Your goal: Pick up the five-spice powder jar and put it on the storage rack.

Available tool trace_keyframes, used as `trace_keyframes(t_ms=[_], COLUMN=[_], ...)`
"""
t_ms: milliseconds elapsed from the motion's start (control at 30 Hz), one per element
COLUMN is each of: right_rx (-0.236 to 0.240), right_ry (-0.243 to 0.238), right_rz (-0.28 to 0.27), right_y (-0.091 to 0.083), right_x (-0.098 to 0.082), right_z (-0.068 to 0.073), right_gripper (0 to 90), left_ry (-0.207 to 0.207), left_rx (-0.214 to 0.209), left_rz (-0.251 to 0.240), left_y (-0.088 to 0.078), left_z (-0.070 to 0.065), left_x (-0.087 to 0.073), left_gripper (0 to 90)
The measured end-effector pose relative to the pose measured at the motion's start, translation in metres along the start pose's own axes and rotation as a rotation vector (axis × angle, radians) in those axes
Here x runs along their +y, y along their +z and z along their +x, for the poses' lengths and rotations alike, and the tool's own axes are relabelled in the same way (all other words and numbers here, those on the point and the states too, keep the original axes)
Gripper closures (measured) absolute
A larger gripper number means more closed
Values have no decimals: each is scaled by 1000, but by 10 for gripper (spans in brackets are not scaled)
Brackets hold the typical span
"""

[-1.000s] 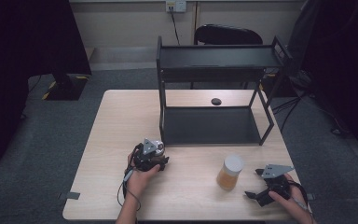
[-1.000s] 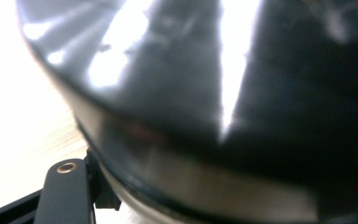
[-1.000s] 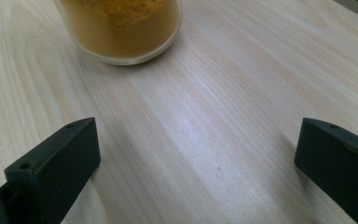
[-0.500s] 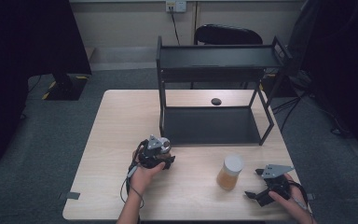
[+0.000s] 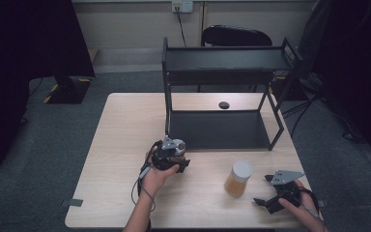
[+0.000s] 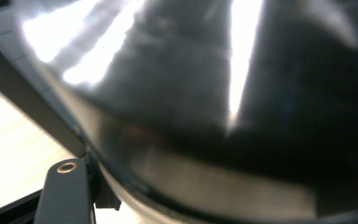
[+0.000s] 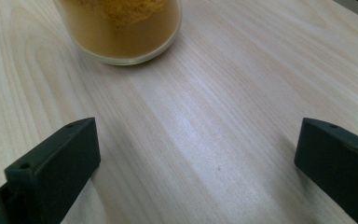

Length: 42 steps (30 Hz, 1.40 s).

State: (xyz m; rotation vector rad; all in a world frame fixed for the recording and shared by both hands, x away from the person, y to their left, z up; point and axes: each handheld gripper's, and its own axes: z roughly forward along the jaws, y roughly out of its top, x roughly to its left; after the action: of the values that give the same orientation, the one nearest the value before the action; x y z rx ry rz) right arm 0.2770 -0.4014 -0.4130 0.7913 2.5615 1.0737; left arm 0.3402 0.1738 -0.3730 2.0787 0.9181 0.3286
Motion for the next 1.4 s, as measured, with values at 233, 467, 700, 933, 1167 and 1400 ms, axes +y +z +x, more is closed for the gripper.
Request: trace_keyframes(t_ms=[233, 467, 700, 933, 1167, 1400], right_rx=[0, 0, 0, 0, 0, 0], right_ry=[0, 0, 0, 0, 0, 0], right_rz=[0, 0, 0, 0, 0, 0], right_y=[0, 0, 0, 0, 0, 0], right_x=[0, 0, 0, 0, 0, 0], right_z=[0, 0, 0, 0, 0, 0], right_gripper=[0, 0, 0, 0, 0, 0], left_ry=[2, -3, 17, 28, 25, 40], left_rx=[-20, -39, -46, -52, -56, -53], left_rz=[-4, -20, -11, -16, -21, -13], left_y=[4, 8, 9, 10, 12, 14], left_z=[-1, 0, -2, -1, 0, -3], left_x=[16, 30, 49, 66, 78, 95], left_gripper=[309, 309, 310, 309, 310, 310])
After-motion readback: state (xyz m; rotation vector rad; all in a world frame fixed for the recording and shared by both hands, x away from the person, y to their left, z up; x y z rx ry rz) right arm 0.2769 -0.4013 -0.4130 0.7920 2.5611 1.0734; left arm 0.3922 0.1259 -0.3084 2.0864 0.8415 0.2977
